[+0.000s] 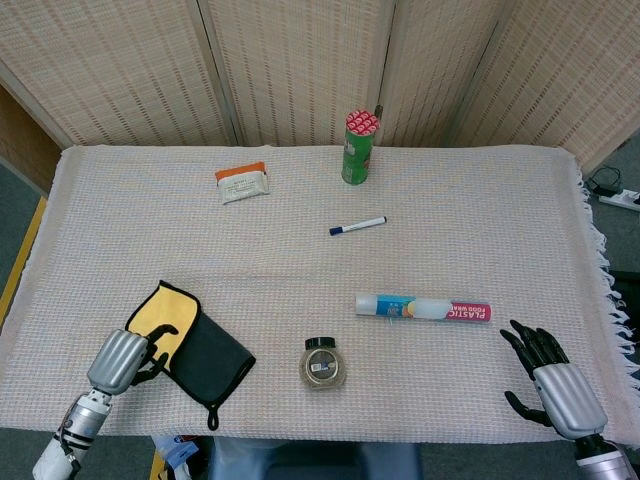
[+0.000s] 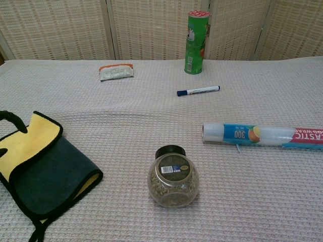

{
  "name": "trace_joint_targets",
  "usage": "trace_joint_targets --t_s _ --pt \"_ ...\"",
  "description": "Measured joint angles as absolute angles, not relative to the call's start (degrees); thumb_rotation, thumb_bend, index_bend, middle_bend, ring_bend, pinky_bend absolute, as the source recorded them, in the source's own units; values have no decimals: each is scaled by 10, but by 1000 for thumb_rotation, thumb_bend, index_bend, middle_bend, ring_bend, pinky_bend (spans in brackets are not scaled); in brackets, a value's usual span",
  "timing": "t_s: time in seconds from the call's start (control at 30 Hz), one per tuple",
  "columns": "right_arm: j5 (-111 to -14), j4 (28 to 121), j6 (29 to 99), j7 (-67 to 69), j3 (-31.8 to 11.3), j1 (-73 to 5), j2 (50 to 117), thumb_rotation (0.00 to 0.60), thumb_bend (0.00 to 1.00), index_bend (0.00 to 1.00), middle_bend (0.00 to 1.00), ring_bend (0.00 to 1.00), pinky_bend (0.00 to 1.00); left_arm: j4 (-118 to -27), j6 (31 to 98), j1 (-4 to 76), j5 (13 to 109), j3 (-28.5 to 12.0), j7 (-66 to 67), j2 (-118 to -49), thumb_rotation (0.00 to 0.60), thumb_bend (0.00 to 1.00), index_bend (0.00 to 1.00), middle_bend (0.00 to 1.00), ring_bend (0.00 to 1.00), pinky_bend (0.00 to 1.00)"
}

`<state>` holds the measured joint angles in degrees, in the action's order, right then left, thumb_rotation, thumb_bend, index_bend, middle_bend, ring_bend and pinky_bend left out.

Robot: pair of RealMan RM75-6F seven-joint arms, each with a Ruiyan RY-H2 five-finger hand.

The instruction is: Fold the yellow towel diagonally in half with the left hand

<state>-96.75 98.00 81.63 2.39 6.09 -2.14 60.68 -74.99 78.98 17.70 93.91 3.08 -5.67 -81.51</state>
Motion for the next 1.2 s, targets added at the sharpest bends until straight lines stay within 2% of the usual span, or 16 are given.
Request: trace_joint_targets --t_s 0.2,0.53,0.77,1.2 --pt "-957 979 810 25 58 -24 608 600 367 0 0 0 0 -773 737 221 930 4 -40 -795 600 478 419 1000 1000 1000" --pt "-933 976 798 25 50 -28 610 600 368 0 0 0 0 -776 560 318 866 -29 33 -781 600 478 430 1000 1000 1000" --pt "-921 973 791 31 47 -31 609 600 368 0 0 0 0 -725 537 351 853 -40 51 -817 600 495 432 1000 1000 1000" --pt "-914 973 784 33 46 -32 609 600 367 0 0 0 0 -696 485 383 816 -38 121 -833 600 500 430 1000 1000 1000"
